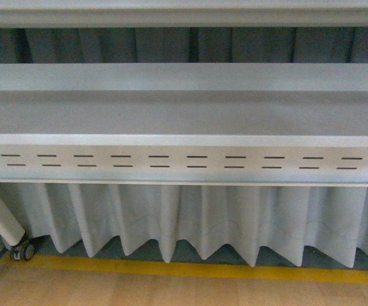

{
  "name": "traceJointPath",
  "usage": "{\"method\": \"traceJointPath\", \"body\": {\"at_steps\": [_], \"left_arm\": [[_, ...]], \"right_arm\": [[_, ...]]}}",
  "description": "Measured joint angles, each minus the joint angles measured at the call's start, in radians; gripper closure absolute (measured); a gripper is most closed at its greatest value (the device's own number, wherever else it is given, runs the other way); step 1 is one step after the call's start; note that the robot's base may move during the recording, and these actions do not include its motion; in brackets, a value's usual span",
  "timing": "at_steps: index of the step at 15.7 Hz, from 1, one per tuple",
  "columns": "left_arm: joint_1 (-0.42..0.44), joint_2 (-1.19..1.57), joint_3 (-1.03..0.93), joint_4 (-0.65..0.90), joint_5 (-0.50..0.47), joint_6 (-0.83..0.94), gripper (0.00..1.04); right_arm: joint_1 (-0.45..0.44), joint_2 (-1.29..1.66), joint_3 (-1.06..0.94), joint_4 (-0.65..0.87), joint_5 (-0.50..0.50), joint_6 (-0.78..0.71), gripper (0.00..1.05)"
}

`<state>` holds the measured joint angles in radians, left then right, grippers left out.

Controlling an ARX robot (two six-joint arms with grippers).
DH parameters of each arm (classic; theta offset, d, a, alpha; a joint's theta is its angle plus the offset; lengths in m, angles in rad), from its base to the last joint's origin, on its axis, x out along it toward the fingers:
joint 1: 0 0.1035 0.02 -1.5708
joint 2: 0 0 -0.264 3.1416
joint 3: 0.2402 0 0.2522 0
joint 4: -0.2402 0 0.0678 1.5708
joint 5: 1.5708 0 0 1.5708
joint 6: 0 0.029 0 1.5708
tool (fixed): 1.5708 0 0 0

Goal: Wind up and store yellow beetle toy

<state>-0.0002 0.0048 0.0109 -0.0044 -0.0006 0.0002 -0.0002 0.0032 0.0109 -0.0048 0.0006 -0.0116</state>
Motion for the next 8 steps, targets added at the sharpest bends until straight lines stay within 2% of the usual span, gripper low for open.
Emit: {"method": "traceJointPath", "body": {"at_steps": [8], "left_arm": [[0.000,0.000,0.000,0.000,0.000,0.000,0.07]], "right_arm": [[0.000,0.000,0.000,0.000,0.000,0.000,0.06]]}}
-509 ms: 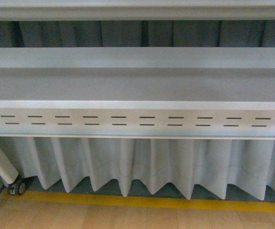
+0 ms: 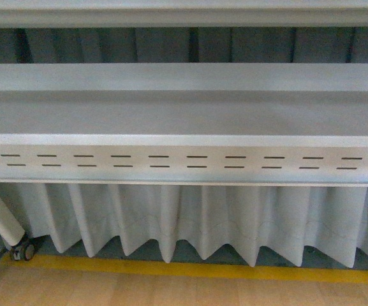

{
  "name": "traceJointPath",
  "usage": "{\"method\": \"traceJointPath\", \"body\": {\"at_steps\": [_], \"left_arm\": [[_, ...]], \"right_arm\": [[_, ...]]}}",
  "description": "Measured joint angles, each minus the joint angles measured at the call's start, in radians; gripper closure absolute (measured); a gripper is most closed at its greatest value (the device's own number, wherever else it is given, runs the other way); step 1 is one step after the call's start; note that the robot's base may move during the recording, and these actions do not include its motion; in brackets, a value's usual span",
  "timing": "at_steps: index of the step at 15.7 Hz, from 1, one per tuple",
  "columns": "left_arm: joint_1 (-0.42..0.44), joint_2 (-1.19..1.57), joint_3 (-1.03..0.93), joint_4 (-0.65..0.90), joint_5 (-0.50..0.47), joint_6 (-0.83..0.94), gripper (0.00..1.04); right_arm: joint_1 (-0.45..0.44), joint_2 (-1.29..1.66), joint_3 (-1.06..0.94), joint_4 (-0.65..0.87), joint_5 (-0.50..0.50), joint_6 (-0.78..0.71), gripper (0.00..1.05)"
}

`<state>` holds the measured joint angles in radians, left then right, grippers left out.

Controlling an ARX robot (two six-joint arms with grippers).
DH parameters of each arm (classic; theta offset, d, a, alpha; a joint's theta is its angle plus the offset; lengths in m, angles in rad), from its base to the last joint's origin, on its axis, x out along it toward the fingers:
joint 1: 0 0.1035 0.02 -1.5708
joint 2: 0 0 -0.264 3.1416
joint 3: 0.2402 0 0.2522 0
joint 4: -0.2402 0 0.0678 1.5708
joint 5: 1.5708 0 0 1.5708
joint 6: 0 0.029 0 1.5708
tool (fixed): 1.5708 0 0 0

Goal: Wind up and store yellow beetle toy

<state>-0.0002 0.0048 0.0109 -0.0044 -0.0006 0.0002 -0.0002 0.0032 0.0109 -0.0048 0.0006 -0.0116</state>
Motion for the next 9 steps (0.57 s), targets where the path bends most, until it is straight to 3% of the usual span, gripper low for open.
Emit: {"method": "traceJointPath", "body": {"at_steps": [9], "left_arm": [[0.000,0.000,0.000,0.000,0.000,0.000,0.07]], "right_arm": [[0.000,0.000,0.000,0.000,0.000,0.000,0.06]]}}
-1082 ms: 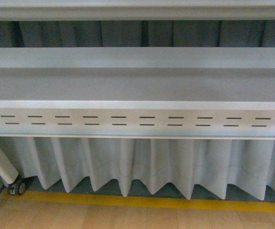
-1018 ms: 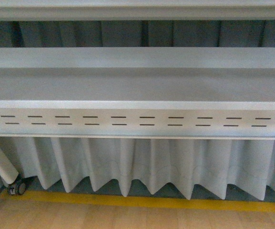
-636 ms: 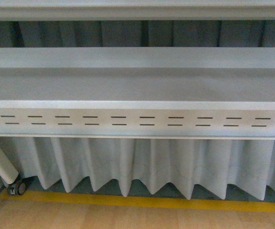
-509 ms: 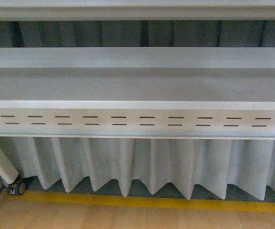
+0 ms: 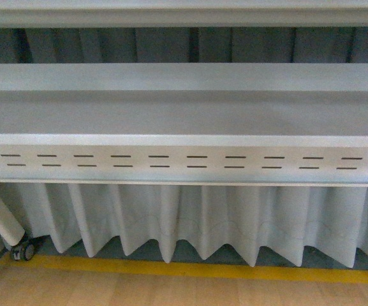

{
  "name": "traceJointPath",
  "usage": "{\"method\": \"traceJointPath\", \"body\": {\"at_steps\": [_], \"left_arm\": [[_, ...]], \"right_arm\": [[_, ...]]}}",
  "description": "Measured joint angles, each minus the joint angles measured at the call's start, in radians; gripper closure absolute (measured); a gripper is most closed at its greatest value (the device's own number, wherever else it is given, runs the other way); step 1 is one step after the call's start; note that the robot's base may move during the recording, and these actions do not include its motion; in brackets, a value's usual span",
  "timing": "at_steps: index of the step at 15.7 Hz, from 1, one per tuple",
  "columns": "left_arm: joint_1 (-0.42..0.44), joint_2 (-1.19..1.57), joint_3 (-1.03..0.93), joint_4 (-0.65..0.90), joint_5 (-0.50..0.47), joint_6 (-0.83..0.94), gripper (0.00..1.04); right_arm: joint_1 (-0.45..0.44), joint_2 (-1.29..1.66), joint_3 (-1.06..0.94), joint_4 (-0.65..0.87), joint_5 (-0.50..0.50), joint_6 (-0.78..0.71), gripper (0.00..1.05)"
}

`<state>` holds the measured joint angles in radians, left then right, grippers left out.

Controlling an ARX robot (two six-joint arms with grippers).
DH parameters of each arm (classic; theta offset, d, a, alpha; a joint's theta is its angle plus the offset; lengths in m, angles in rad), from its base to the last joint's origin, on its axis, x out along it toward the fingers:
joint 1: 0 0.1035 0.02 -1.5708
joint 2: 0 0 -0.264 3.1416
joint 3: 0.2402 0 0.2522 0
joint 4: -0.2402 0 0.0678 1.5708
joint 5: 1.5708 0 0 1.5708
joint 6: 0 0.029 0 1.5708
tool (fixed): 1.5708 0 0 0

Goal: Wind up and store yellow beetle toy

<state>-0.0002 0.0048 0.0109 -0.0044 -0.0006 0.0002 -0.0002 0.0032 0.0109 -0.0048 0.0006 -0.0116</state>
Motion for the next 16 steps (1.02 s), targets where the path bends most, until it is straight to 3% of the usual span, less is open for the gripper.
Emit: {"method": "traceJointPath", "body": {"at_steps": [16], "left_arm": [[0.000,0.000,0.000,-0.002,0.000,0.000,0.07]], "right_arm": [[0.000,0.000,0.000,-0.002,0.000,0.000,0.06]]}}
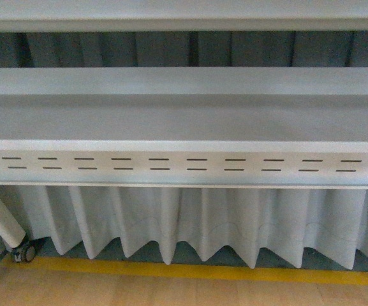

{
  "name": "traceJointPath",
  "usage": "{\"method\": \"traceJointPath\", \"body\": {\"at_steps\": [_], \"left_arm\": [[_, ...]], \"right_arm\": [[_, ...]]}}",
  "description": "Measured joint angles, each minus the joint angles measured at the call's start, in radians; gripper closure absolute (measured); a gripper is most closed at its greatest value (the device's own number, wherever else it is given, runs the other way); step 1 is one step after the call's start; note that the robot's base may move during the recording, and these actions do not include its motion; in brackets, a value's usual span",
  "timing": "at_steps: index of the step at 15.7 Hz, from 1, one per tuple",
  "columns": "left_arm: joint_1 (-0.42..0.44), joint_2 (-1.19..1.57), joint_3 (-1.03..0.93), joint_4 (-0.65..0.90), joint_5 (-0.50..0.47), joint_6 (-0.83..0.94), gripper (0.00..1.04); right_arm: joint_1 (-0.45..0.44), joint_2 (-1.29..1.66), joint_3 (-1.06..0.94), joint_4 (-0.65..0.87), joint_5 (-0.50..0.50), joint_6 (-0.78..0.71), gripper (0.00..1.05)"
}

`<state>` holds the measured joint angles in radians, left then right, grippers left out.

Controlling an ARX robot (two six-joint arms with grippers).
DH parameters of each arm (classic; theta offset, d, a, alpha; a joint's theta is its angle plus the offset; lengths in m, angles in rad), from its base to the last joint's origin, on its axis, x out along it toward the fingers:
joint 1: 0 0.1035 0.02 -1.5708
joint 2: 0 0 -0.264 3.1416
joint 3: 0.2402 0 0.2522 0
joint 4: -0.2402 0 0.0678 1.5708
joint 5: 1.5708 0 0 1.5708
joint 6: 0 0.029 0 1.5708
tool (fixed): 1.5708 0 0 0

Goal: Wind up and store yellow beetle toy

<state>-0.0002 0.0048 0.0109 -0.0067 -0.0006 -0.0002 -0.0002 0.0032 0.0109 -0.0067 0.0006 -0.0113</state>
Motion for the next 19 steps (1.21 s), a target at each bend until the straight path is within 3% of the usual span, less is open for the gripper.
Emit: {"method": "traceJointPath", "body": {"at_steps": [19], "left_arm": [[0.000,0.000,0.000,0.003,-0.002,0.000,0.07]], "right_arm": [[0.000,-0.001,0.000,0.004,0.000,0.001,0.06]]}}
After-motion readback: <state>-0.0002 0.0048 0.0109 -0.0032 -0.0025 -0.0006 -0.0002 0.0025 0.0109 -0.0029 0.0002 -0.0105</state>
